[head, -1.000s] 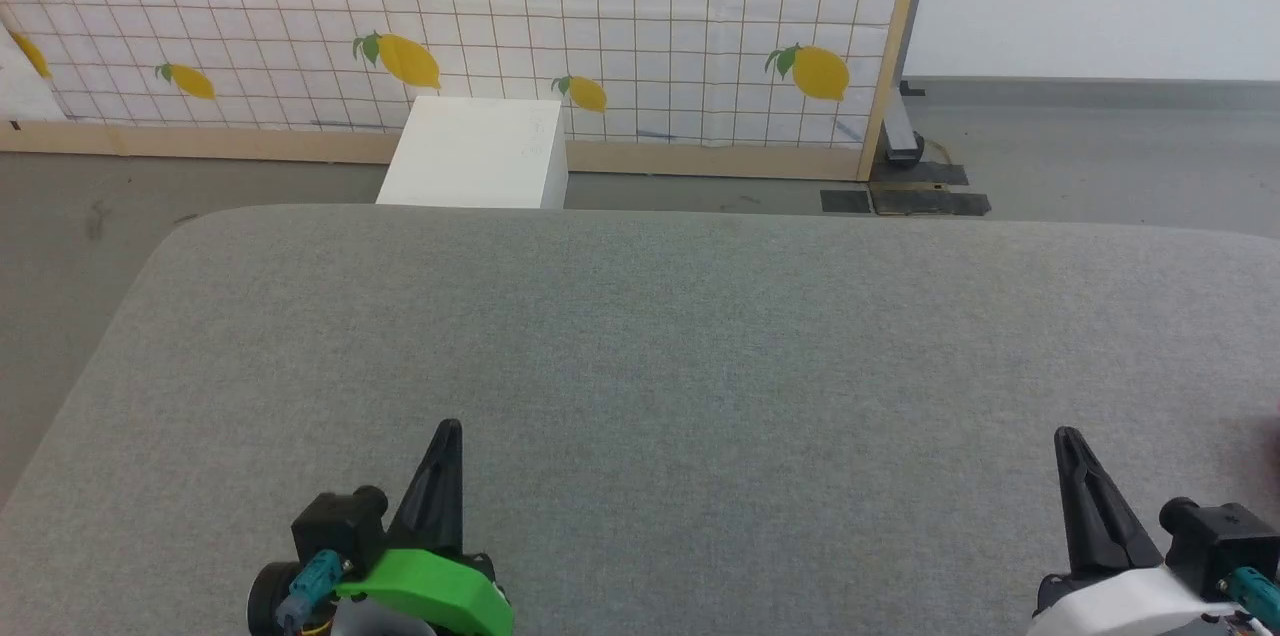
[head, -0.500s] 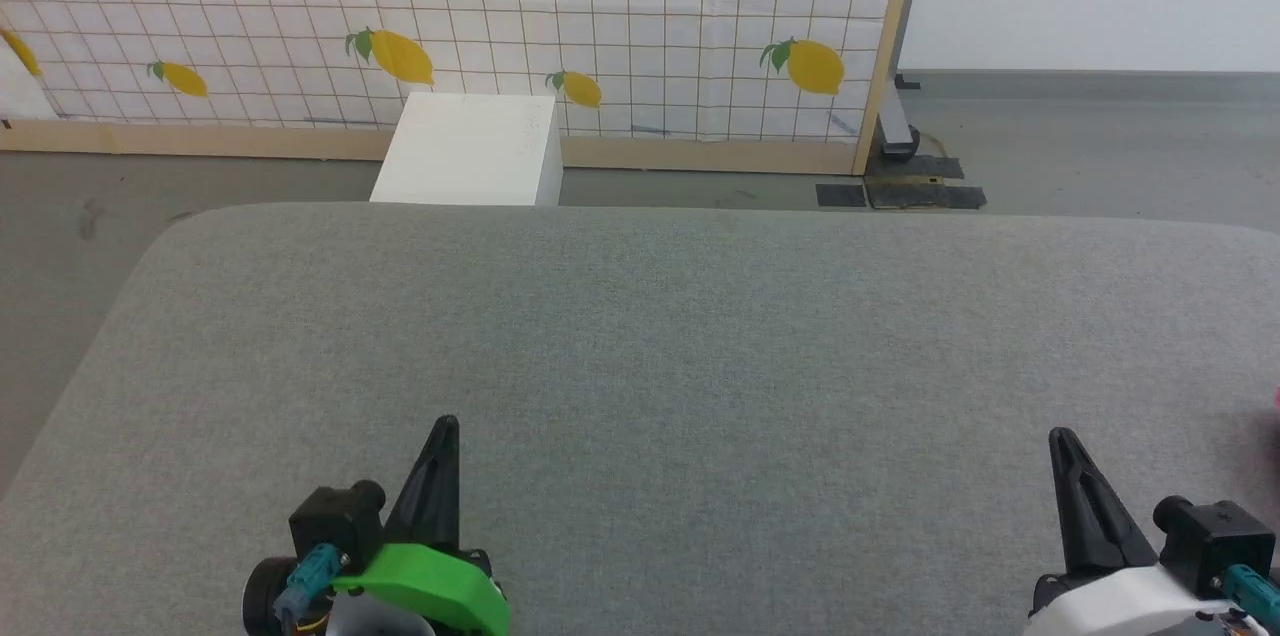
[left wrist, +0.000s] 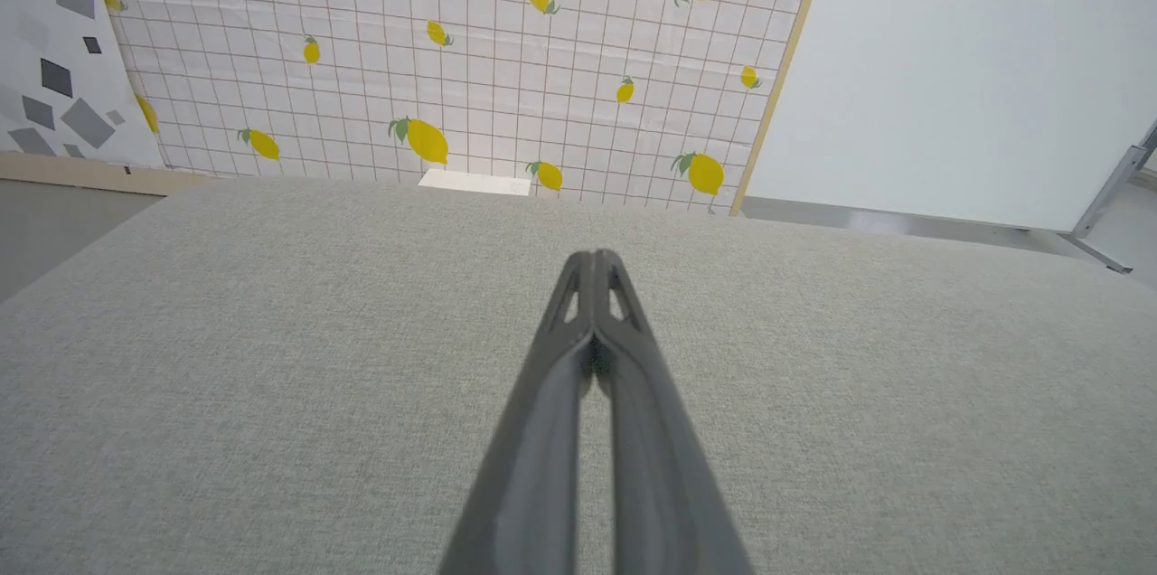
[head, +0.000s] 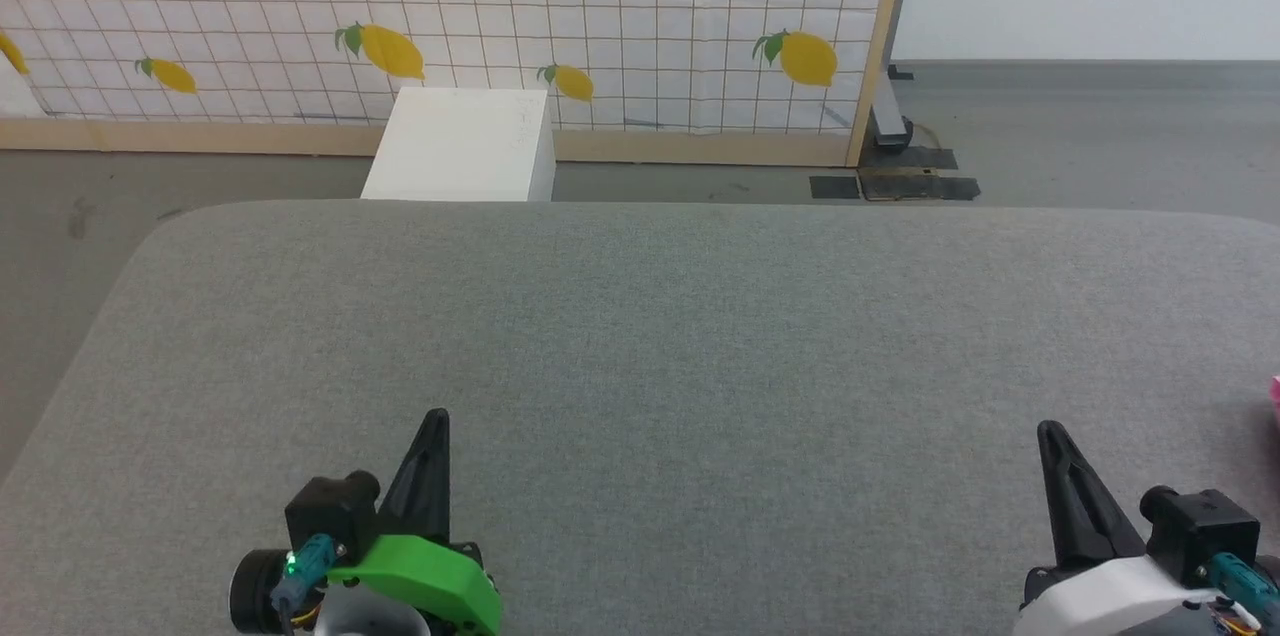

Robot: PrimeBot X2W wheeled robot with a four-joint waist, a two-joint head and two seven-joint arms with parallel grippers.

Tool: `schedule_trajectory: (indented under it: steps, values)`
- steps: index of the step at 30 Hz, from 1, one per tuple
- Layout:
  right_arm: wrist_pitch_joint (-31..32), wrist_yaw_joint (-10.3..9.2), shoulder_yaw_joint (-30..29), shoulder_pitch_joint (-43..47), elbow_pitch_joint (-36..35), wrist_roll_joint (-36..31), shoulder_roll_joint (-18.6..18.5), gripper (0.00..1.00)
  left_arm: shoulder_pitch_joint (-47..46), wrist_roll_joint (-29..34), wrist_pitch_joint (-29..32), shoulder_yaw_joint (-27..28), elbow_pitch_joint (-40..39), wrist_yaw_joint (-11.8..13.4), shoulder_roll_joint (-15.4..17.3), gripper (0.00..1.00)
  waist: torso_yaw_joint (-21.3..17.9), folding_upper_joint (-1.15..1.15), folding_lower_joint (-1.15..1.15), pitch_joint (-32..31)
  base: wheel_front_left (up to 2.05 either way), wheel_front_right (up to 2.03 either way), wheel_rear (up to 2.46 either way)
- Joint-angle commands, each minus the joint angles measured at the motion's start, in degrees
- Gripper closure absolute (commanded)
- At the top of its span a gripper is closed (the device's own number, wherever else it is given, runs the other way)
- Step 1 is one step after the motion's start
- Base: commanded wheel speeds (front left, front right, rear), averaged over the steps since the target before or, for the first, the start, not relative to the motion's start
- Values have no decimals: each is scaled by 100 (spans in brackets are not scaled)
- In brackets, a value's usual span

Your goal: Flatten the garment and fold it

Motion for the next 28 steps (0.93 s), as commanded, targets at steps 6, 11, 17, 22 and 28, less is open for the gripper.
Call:
schedule_trajectory:
  steps: [6, 11, 17, 22, 28]
  values:
    - [49, -2, 41, -151, -7, -71, 3, 100, 9, 129, 83, 57, -103, 39, -8, 100, -23, 0, 0, 22, 0, 0, 0]
    - [75, -3, 63, -184, -8, -95, 3, 100, 10, 192, 142, 89, -152, 50, -10, 100, -40, 0, 0, 39, 0, 0, 0]
    - [106, -3, 90, -223, -9, -125, 4, 100, 11, 266, 211, 127, -211, 64, -11, 100, -61, 0, 0, 59, 0, 0, 0]
    - [131, -4, 111, -255, -10, -149, 4, 100, 13, 326, 268, 159, -260, 75, -12, 100, -78, 0, 0, 75, 0, 0, 0]
    - [162, -4, 137, -294, -11, -178, 5, 100, 14, 401, 337, 197, -319, 89, -14, 100, -98, 0, 0, 95, 0, 0, 0]
